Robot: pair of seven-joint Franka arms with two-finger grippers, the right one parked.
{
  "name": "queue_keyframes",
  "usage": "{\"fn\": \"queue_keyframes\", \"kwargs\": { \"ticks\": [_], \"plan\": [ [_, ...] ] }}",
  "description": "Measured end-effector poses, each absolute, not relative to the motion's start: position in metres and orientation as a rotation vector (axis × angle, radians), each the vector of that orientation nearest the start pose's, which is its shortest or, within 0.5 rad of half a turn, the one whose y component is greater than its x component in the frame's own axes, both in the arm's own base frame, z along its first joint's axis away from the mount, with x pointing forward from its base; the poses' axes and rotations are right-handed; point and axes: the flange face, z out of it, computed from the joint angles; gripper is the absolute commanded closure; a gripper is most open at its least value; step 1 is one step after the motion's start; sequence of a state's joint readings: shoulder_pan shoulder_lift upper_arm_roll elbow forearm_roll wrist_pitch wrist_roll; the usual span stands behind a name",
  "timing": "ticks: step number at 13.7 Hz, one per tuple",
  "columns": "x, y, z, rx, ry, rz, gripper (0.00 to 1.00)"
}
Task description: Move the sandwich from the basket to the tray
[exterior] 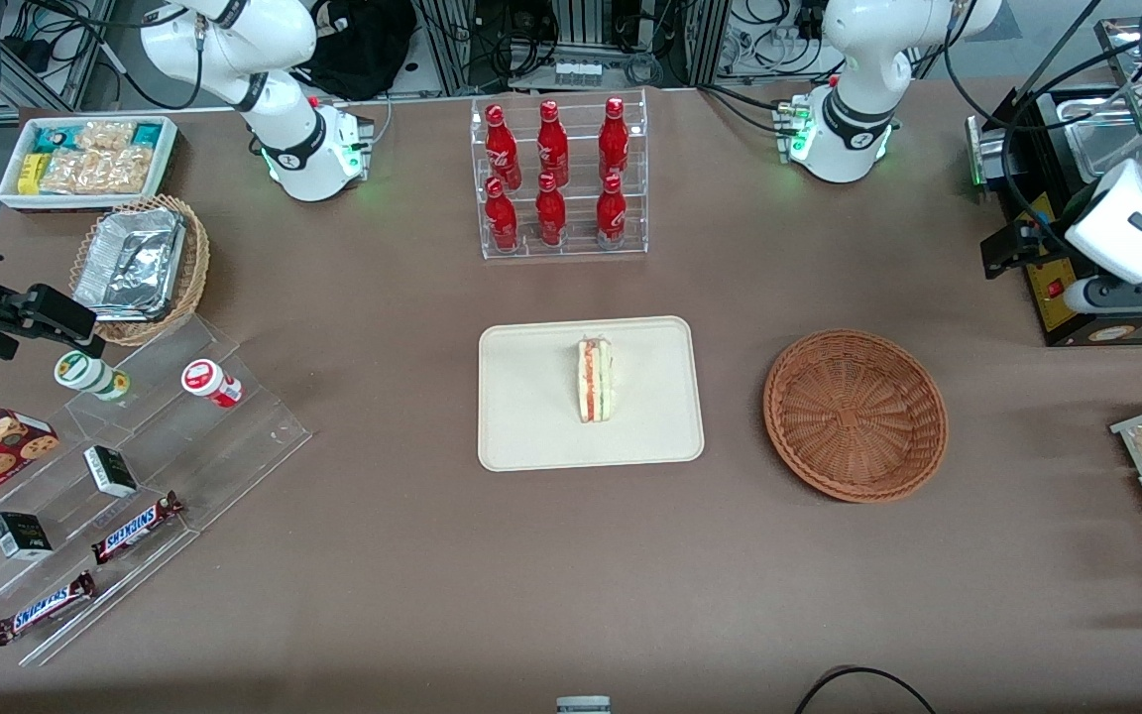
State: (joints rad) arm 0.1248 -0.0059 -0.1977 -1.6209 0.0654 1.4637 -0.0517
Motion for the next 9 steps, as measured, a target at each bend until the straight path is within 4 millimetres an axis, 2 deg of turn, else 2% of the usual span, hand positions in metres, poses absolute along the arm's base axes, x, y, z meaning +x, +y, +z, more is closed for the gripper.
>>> {"fn": "queue_keyframes", "kwargs": {
  "ticks": [3,9],
  "plan": [
    [0.544,-0.037,0.602,-3.123,0.029,0.169,0.00],
    [0.546,-0.035,0.608,-3.128,0.021,0.141,0.00]
  ]
}}
